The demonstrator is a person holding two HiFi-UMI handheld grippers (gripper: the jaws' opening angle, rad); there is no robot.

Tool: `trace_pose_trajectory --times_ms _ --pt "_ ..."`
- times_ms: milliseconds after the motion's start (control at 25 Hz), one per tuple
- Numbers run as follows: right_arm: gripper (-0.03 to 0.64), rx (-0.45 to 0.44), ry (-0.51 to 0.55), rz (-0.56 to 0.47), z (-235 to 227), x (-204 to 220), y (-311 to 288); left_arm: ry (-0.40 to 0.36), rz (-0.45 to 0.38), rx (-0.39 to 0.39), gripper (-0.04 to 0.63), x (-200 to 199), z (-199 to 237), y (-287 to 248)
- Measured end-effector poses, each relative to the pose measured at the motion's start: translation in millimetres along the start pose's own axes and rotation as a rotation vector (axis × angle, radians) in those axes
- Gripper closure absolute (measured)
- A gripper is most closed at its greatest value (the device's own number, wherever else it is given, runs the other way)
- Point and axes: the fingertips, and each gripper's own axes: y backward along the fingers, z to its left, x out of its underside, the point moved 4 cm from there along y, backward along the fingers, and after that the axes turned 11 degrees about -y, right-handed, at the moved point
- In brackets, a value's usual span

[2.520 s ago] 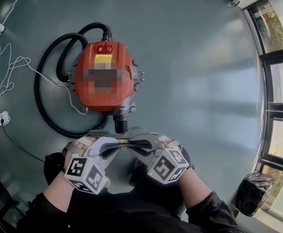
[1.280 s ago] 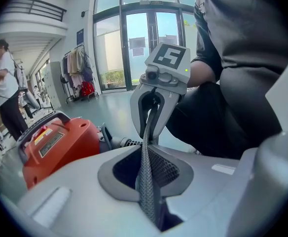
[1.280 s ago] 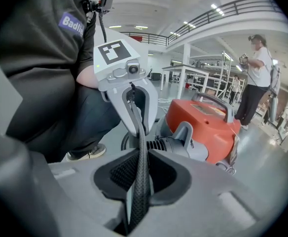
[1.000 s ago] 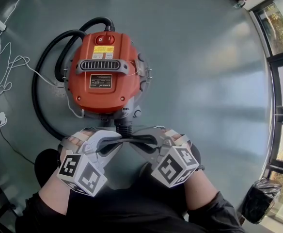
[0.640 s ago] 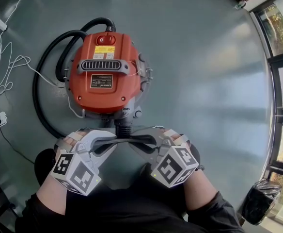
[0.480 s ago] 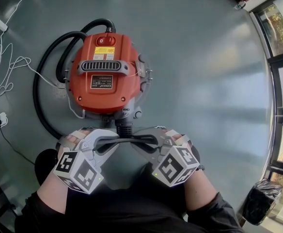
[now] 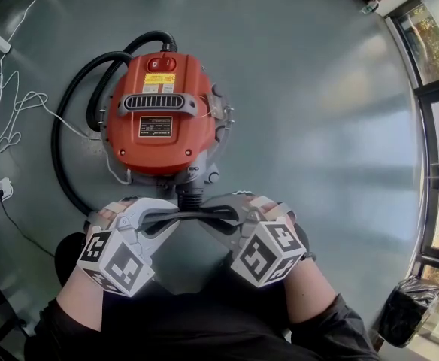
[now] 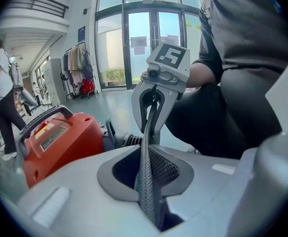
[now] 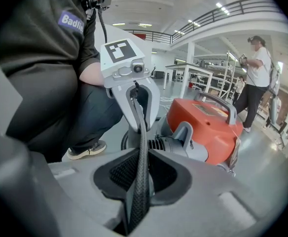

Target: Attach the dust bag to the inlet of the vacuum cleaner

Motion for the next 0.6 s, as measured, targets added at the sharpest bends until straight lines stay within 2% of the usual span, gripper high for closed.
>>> trace_pose_trajectory --times_ms 280,600 --pt "0.572 0.026 -0.061 -0.025 -0.7 9.4 6.5 -0.021 0.016 0.011 0.525 -2.8 2.4 -8.6" --pt "0.577 0.065 -0.046 0.012 -5.1 3.0 17.7 0.002 0.007 0.001 0.518 -1.3 4.0 -8.6"
